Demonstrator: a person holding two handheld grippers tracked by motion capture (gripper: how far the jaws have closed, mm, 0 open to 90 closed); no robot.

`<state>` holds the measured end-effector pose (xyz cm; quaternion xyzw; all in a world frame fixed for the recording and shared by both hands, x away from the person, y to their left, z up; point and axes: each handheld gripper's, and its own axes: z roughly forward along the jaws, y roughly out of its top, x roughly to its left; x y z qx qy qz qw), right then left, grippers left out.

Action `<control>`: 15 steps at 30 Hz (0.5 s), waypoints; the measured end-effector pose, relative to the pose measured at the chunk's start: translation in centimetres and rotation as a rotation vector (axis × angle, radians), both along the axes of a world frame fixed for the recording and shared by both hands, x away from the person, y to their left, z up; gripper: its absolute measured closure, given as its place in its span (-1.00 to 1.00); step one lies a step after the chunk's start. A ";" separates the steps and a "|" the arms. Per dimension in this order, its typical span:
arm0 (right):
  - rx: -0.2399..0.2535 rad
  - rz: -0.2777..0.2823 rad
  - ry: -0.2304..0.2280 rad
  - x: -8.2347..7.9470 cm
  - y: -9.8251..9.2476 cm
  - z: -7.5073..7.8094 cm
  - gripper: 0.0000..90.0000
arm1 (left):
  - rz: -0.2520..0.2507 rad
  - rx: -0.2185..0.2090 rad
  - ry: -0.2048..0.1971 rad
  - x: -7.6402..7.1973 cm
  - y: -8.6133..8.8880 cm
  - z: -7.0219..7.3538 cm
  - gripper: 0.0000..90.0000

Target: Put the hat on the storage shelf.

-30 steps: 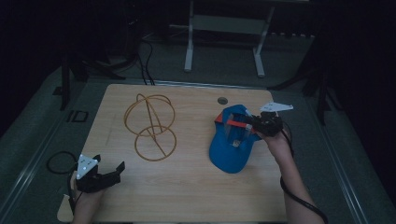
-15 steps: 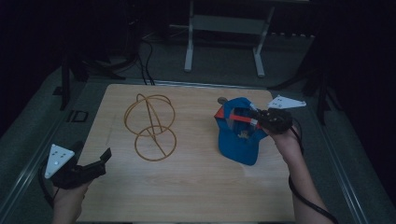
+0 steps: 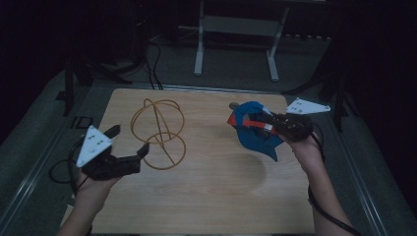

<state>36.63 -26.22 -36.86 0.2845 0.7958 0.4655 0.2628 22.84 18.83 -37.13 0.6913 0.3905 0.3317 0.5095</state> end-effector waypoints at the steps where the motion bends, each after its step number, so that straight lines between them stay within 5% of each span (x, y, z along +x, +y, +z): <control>1: 0.009 0.012 -0.001 -0.4 0.1 0.4 0.88 | -0.020 0.008 0.001 0.3 -0.8 0.2 -0.87; 15: 0.025 0.112 -0.010 -3.2 1.9 0.7 0.88 | -0.197 0.089 0.021 3.8 -9.3 1.0 -0.87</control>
